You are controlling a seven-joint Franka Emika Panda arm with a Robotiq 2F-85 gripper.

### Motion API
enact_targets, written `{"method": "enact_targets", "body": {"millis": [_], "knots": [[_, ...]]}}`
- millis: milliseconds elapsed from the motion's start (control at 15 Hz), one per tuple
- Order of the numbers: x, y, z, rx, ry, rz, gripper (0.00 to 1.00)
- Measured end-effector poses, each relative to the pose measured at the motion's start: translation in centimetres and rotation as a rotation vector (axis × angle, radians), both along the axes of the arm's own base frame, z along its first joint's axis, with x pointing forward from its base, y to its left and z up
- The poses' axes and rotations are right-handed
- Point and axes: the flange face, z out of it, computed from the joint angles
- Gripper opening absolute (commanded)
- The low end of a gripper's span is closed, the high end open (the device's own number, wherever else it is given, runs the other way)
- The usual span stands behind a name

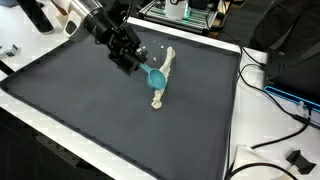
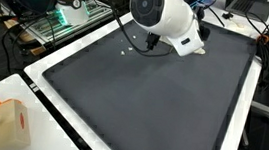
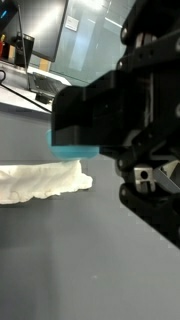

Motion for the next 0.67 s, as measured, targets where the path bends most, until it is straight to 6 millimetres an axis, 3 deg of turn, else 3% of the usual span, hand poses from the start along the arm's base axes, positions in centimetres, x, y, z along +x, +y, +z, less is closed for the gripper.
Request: {"method": "enact_targets", "body": {"millis": [667], "knots": [[0.9, -0.2, -2.6, 0.014, 0.026, -0.010, 0.25]]}}
